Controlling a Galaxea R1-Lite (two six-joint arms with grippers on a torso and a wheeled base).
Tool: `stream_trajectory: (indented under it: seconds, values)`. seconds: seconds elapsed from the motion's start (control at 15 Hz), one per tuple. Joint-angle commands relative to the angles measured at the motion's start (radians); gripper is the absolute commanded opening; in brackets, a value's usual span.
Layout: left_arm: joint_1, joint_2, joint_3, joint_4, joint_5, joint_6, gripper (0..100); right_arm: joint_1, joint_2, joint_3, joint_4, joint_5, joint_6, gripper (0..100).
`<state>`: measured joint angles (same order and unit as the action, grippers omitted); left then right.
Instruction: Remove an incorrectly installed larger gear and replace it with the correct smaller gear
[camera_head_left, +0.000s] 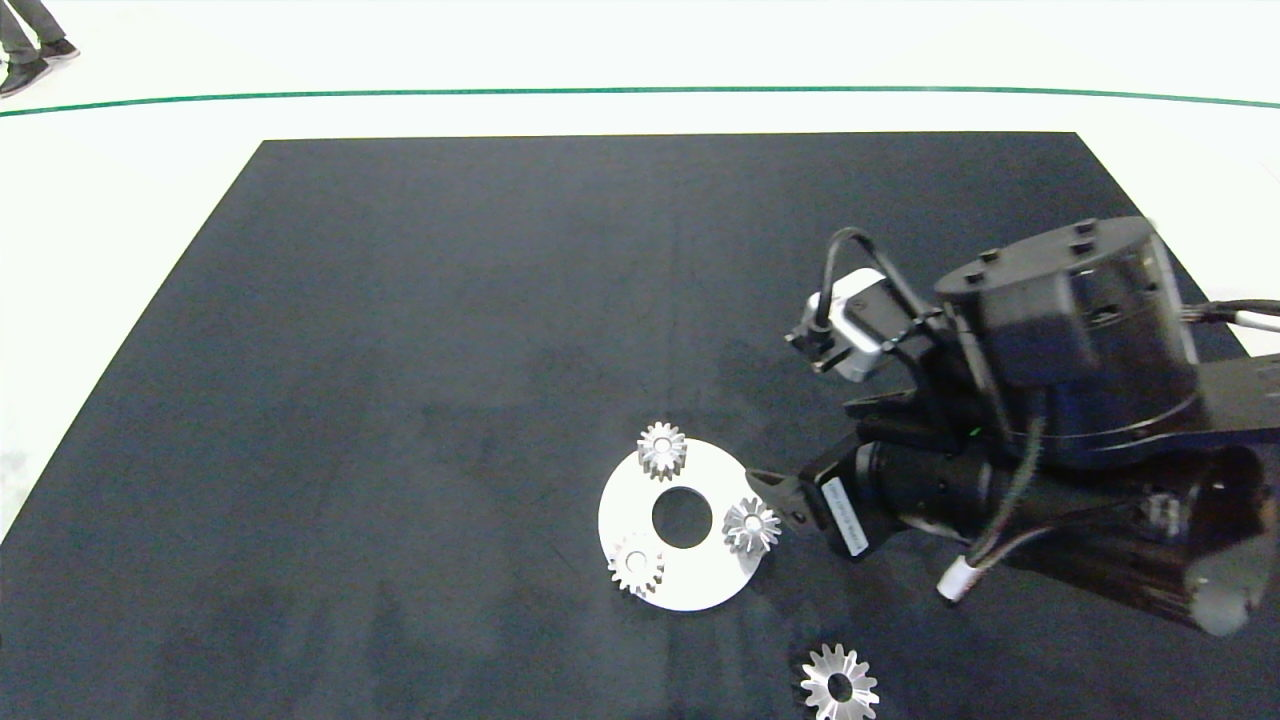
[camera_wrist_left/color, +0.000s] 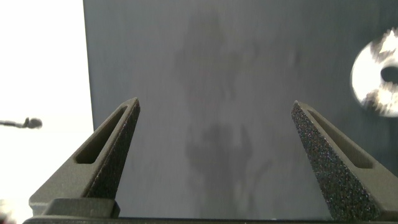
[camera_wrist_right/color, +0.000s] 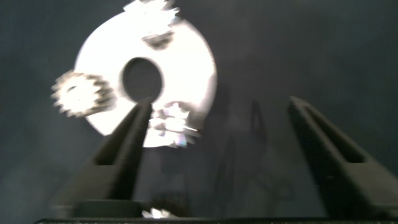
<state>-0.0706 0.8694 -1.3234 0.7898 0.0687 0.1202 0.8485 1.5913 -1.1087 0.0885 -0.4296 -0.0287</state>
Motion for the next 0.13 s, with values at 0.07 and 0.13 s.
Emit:
stream_trajectory:
  seconds: [0.07, 0.13]
  values:
    - [0.006, -0.030, 0.038, -0.023, 0.003, 0.007, 100, -0.045, -0.501, 0.302, -0.110, -0.204, -0.043, 100]
    - [-0.003, -0.056, 0.044, -0.055, -0.001, 0.001, 100, -0.088, -0.639, 0.360, -0.107, -0.227, -0.103, 100]
